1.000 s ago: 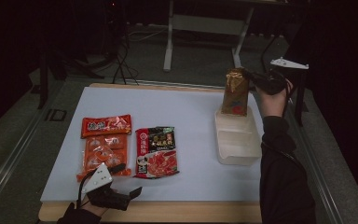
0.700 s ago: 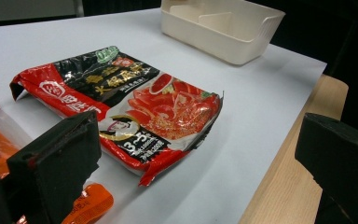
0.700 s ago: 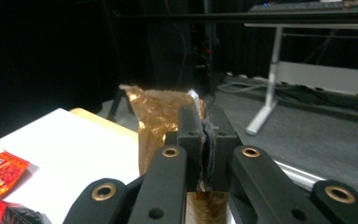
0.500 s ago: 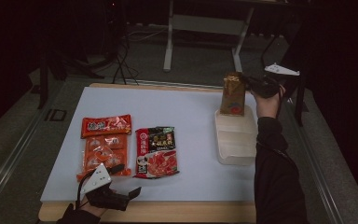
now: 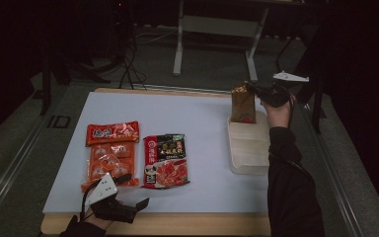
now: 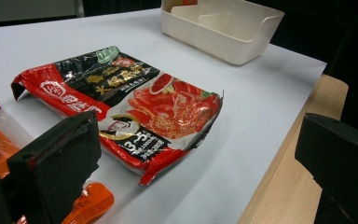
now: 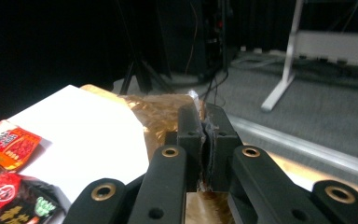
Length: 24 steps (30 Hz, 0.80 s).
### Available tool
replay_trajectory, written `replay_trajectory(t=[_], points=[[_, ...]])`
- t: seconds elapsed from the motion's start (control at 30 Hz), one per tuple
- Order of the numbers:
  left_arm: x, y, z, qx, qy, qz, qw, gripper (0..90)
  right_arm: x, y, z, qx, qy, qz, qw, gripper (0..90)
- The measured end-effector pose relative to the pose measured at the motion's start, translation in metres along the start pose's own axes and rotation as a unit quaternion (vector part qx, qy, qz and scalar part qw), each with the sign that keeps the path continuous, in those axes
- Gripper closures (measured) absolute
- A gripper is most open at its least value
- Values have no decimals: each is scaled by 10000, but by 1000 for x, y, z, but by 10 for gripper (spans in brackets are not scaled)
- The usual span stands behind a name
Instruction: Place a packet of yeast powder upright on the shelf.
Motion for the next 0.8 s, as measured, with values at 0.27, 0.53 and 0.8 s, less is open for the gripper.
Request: replay_trajectory(t=[0.27,0.53,0.8], points=[[0,-1,0,2,-7,6,10000,5,0,-1,19,-262,518,127,9982,865],[-1,-1,0,0,-12,0,10000,6,16,-6,22,-486,521,330,9969,762],[-2,-1,0,-3,3,2,10000,6,37,1,3,-289,288,461,9981,649]])
Point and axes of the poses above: each handheld gripper's, and its own axes: x roughly backward along the jaws, z roughly out of its underside, y roughly to its left, the point moved 1 cm from there along -x, roughly forward along the jaws, and after that the axes turned 12 degrees about x, right-handed, at the moved point
